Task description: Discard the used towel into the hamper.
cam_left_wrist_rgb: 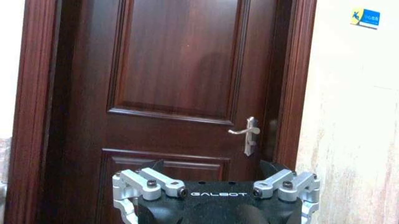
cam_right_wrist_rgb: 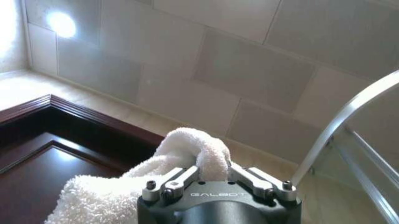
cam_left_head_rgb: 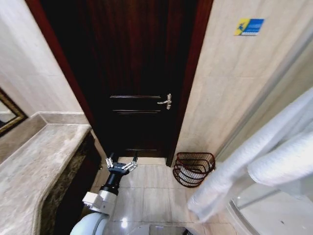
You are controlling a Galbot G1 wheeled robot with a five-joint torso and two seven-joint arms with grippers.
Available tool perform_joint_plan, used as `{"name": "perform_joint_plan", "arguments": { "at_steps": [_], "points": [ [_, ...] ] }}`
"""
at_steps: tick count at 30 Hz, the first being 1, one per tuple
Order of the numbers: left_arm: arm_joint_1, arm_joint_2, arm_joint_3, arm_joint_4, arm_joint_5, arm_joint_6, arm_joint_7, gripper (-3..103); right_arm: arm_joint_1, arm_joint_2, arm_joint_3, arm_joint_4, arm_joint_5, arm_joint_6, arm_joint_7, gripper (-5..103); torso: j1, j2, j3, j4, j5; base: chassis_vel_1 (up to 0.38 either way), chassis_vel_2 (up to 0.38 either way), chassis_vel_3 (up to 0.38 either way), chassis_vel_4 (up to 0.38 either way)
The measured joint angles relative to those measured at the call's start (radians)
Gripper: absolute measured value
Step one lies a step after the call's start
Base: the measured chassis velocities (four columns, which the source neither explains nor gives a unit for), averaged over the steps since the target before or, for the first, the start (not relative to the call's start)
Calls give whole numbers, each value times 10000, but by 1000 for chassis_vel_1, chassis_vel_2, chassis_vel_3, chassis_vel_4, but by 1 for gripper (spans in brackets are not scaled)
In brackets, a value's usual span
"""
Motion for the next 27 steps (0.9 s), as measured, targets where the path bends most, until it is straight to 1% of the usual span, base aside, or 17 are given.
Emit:
{"name": "perform_joint_plan", "arguments": {
  "at_steps": [4,11,22,25,27],
  "points": [
    [0,-1,0,-1,0,0,0,100,452,-151,-549,-52,-11,-198,6,5,-1,0,-1,5,1,0,0,0,0],
    [0,0,0,0,0,0,0,100,835,-329,-1050,-159,-85,-230,13,5,-4,2,-1,4,0,-26,26,24,-26],
    [0,-1,0,0,0,0,0,100,1026,-528,-1074,-332,-59,-231,16,5,2,1,0,6,-1,-113,103,106,-109],
    [0,0,0,0,0,0,0,100,1140,-640,-1074,-448,54,-199,24,5,3,0,1,4,0,-102,110,84,-94],
    [0,0,0,0,0,0,0,100,1402,-880,-1125,-667,190,-168,34,5,6,-1,2,5,1,-72,61,67,-63]
  ]
}}
